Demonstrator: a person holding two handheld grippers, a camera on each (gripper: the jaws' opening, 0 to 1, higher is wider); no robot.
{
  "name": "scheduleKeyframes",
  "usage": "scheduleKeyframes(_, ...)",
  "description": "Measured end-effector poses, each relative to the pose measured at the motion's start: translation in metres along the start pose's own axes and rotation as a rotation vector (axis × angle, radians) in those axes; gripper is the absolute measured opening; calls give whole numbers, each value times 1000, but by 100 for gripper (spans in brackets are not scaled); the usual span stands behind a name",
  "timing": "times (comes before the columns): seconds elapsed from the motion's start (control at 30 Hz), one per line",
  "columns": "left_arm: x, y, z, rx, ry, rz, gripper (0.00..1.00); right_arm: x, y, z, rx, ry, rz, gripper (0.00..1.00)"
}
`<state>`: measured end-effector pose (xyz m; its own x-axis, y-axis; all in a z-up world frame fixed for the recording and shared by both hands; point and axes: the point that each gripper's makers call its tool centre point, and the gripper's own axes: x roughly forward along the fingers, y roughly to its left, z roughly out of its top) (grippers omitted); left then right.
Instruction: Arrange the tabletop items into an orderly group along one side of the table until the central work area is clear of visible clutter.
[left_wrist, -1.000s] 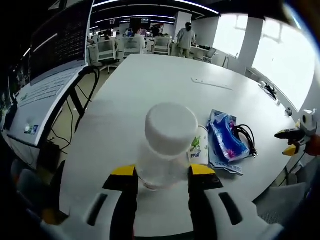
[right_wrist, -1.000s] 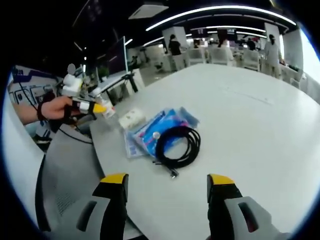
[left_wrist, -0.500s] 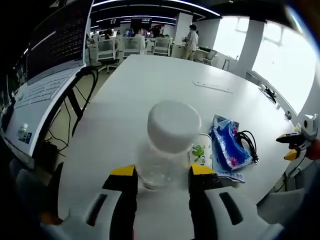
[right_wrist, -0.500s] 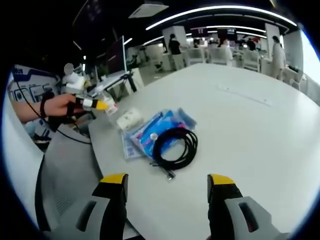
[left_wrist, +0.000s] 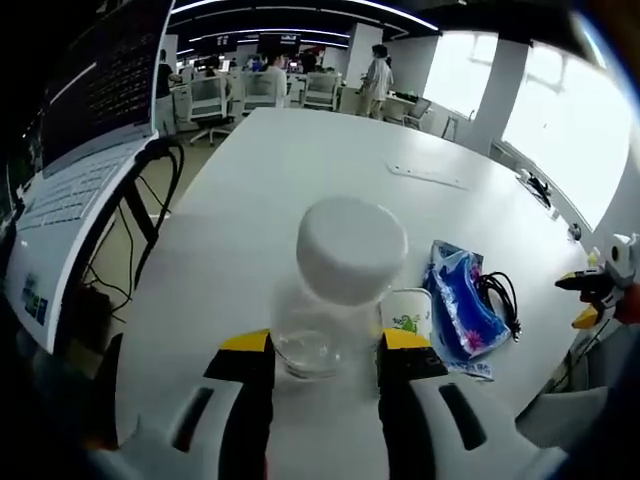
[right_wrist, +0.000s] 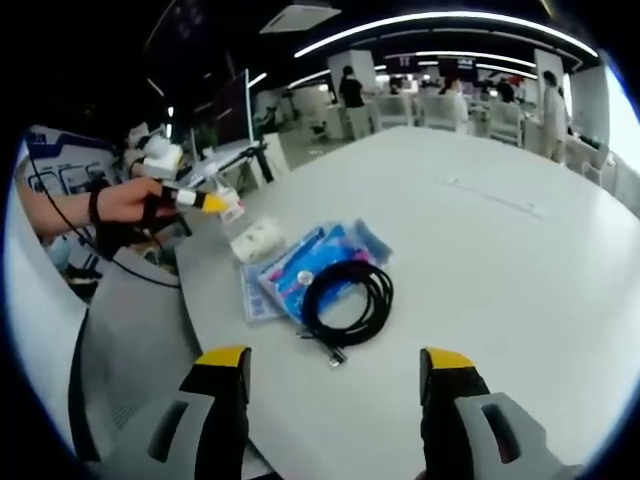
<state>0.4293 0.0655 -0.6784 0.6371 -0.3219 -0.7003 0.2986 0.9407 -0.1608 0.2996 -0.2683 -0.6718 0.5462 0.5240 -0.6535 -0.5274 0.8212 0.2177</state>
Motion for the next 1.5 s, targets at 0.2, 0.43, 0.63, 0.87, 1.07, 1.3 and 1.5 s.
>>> scheduleKeyframes(0.2, 15, 2, 5, 5, 23, 0, 39, 0, -1, 2, 10, -2, -2, 70)
scheduleKeyframes(0.43, 27, 1, 12, -20, 21, -5, 39, 0, -1, 2, 12, 2, -1, 70)
scheduleKeyframes(0.63, 36, 3, 21, -20, 18, -4, 38, -1, 1, -2, 17, 13, 0, 69)
scheduleKeyframes(0.87, 46, 4, 31, -15, 13, -7, 38, -3, 2, -4, 27, 10, -1, 71)
scheduleKeyframes(1.07, 49, -1, 37, -14, 9, -9, 38, -5, 2, -8, 40, 12, -7, 71)
scheduleKeyframes(1.3, 55, -4, 47, -10, 5, -16, 38, -5, 2, -10, 56, 4, -11, 73)
scheduleKeyframes(1.5, 61, -6, 55, -2, 7, -23, 38, -7, 2, -13, 70, 2, -20, 73)
